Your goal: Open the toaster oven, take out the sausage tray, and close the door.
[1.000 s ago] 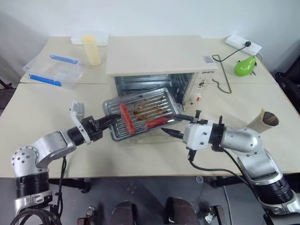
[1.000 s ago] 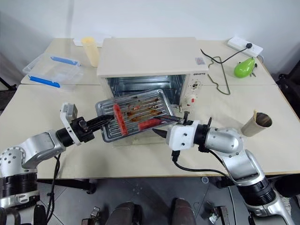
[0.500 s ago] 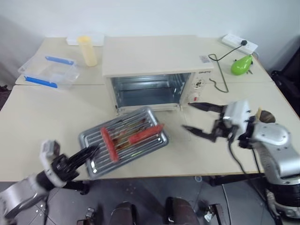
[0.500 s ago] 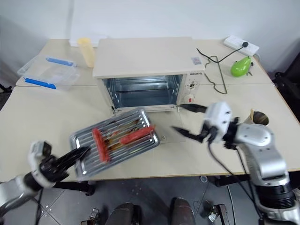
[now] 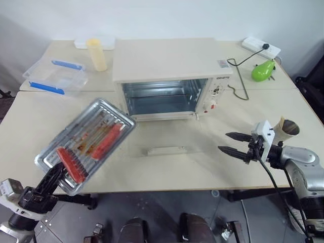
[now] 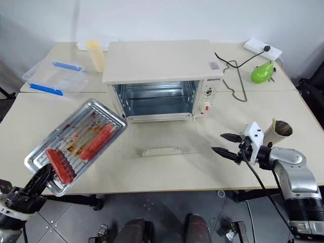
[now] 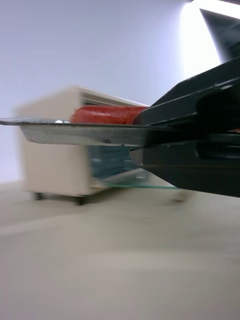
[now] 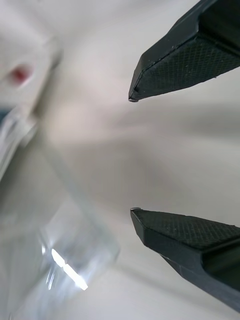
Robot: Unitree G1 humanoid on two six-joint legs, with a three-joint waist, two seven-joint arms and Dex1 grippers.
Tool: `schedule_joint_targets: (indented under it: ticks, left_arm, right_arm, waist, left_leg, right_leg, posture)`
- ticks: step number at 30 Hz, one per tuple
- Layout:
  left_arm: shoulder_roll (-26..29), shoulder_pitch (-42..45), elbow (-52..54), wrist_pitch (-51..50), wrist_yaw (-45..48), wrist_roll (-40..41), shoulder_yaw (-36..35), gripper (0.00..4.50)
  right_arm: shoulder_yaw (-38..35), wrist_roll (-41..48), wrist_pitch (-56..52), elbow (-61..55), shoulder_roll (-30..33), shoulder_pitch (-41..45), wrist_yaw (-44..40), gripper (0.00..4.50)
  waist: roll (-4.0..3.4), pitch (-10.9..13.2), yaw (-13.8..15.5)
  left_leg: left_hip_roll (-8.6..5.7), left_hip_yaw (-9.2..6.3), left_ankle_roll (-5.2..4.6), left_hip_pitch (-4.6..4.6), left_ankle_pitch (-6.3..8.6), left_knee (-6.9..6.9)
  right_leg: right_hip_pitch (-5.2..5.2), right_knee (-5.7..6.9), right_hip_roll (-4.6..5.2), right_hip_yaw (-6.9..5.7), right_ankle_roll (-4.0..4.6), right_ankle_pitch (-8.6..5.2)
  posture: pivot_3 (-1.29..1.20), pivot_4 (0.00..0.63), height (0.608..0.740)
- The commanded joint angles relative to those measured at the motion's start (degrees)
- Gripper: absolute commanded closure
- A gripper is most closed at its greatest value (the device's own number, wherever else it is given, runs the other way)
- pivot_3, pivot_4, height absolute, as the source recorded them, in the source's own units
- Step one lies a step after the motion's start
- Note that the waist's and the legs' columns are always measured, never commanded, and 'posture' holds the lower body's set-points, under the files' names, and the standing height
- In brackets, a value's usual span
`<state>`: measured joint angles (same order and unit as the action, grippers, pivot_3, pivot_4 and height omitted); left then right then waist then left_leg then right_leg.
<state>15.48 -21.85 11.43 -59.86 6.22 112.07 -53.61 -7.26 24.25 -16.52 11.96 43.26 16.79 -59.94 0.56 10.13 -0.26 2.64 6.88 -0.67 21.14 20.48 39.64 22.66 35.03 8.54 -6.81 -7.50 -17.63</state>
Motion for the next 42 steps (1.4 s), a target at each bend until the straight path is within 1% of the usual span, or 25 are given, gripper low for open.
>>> schedule_joint_targets:
  ticks: [1, 2, 5, 9, 15, 16, 20, 25, 28, 30, 35, 37, 39, 42]
  left_arm:
    - [-6.3, -0.1, 6.4, 7.0, -6.4, 0.9, -2.4, 4.5]
    - [-8.8, 0.9, 7.4, 9.5, -9.4, 0.9, -2.6, 4.5]
    - [-13.3, 3.3, 9.9, 14.9, -16.2, 0.9, -2.5, 4.5]
    - [-17.0, 5.6, 13.2, 19.1, -19.7, 0.9, -0.9, 4.5]
    - [-18.0, 5.8, 15.1, 21.5, -22.3, 0.9, 2.2, 4.5]
    - [-18.1, 6.1, 15.3, 22.1, -22.6, 0.9, 2.3, 4.5]
    - [-17.7, 4.9, 16.1, 22.2, -23.2, 0.9, 4.0, 4.5]
    - [-16.5, 4.0, 16.5, 21.5, -21.5, 0.9, 5.4, 4.5]
    - [-16.1, 4.0, 16.8, 21.8, -21.2, 0.9, 5.5, 4.5]
    - [-15.7, 3.6, 16.9, 21.5, -21.1, 0.9, 5.8, 4.5]
    - [-14.4, 2.3, 17.2, 20.2, -19.7, 0.9, 6.6, 4.5]
    - [-14.3, 2.5, 16.9, 20.3, -19.5, 0.9, 6.1, 4.5]
    - [-13.0, 1.7, 16.1, 18.7, -18.4, 0.9, 6.0, 4.5]
    - [-10.2, -0.7, 14.8, 14.4, -15.5, 0.9, 7.0, 4.5]
  right_arm:
    - [-0.8, -1.3, 0.8, 4.3, -0.7, 1.9, 1.0, 1.89]
    - [0.0, -2.2, 1.3, 5.8, -0.9, 2.4, 0.8, 2.24]
    - [1.5, -3.9, 3.1, 9.2, -1.9, 4.1, -0.6, 3.24]
    - [3.2, -4.1, 6.8, 14.2, -4.7, 7.8, -5.0, 4.48]
    - [4.8, -4.1, 8.3, 15.7, -7.5, 10.5, -8.9, 4.48]
    - [5.4, -3.4, 6.3, 14.6, -7.7, 10.5, -10.4, 4.48]
    - [4.7, -1.4, 2.7, 10.6, -8.8, 10.7, -10.8, 4.48]
    - [0.1, 6.4, -5.8, 2.8, -8.2, 11.1, -11.0, 4.48]
    - [-3.2, 11.0, -11.8, -1.5, -6.5, 11.6, -10.3, 4.48]
    - [-5.1, 13.4, -13.5, -3.9, -6.1, 11.9, -9.8, 4.48]
    - [-8.3, 20.1, -19.6, -8.2, -7.7, 16.7, -5.0, 4.48]
    - [-8.5, 21.1, -20.7, -8.8, -9.2, 18.5, -1.9, 4.48]
    - [-7.9, 21.8, -22.7, -10.2, -10.2, 19.5, 0.7, 4.48]
    - [-6.2, 20.8, -23.9, -12.2, -9.6, 18.9, 2.0, 4.48]
  waist:
    - [0.0, 0.0, 0.0]
    - [0.01, 0.0, 0.1]
    - [0.01, 0.0, 0.4]
    - [0.08, 0.0, 0.1]
    - [0.07, 0.0, 0.2]
    - [0.07, 0.0, 0.2]
    - [0.07, 0.0, 0.2]
    - [0.07, 0.0, 0.2]
    - [0.06, 0.0, 0.3]
    - [0.05, 0.0, 0.3]
    - [0.05, 0.0, 0.2]
    - [0.04, 0.0, 0.1]
    - [0.05, 0.0, 0.1]
    - [0.03, 0.0, 0.2]
  left_leg:
    - [0.0, 0.0, 0.0, 0.0, 0.0, 0.01]
    - [0.0, 0.0, -0.01, 0.0, 0.0, 0.02]
    - [-0.02, -0.02, -0.08, 0.02, 0.04, 0.18]
    - [-0.06, 0.0, -0.11, 0.01, 0.09, 0.29]
    - [-0.14, -0.01, -0.1, 0.04, 0.11, 0.31]
    - [-0.15, -0.02, -0.1, 0.05, 0.11, 0.31]
    - [-0.14, -0.02, -0.12, 0.06, 0.12, 0.34]
    - [-0.04, -0.04, -0.13, 0.1, 0.13, 0.33]
    - [-0.02, -0.05, -0.14, 0.09, 0.18, 0.33]
    - [0.03, -0.05, -0.18, 0.1, 0.21, 0.33]
    - [0.04, -0.03, -0.19, 0.11, 0.28, 0.33]
    - [0.05, -0.04, -0.18, 0.11, 0.29, 0.33]
    - [0.05, -0.04, -0.16, 0.11, 0.3, 0.32]
    - [0.04, -0.03, -0.17, 0.13, 0.34, 0.31]
  right_leg:
    - [0.0, -0.01, -0.01, -0.01, 0.0, 0.0]
    - [-0.01, 0.0, 0.0, 0.01, 0.0, 0.0]
    - [-0.08, 0.0, 0.02, 0.0, -0.02, 0.01]
    - [-0.13, 0.0, -0.02, -0.01, -0.03, 0.02]
    - [-0.12, -0.01, -0.07, -0.02, -0.03, 0.02]
    - [-0.12, -0.02, -0.06, -0.03, -0.03, 0.02]
    - [-0.12, -0.02, -0.06, -0.03, -0.03, 0.02]
    - [-0.1, -0.04, -0.06, -0.03, -0.03, 0.02]
    - [-0.1, -0.04, -0.07, -0.04, -0.02, 0.02]
    - [-0.1, -0.06, -0.04, -0.03, -0.02, 0.02]
    - [-0.1, -0.1, -0.05, -0.01, -0.02, 0.02]
    - [-0.09, -0.1, -0.05, -0.01, -0.01, 0.01]
    - [-0.09, -0.1, -0.06, -0.02, -0.01, 0.01]
    - [-0.05, -0.08, -0.06, -0.03, 0.0, 0.01]
  posture:
    - [0.0, 0.15, 0.74]
    - [0.0, 0.15, 0.74]
    - [0.0, 0.15, 0.74]
    - [0.0, 0.15, 0.74]
    - [0.0, 0.15, 0.74]
    - [0.0, 0.15, 0.74]
    - [0.0, 0.15, 0.74]
    - [0.0, 0.15, 0.74]
    - [0.0, 0.15, 0.74]
    - [0.0, 0.15, 0.74]
    - [0.0, 0.15, 0.74]
    - [0.0, 0.15, 0.74]
    - [0.0, 0.15, 0.74]
    - [0.0, 0.15, 0.74]
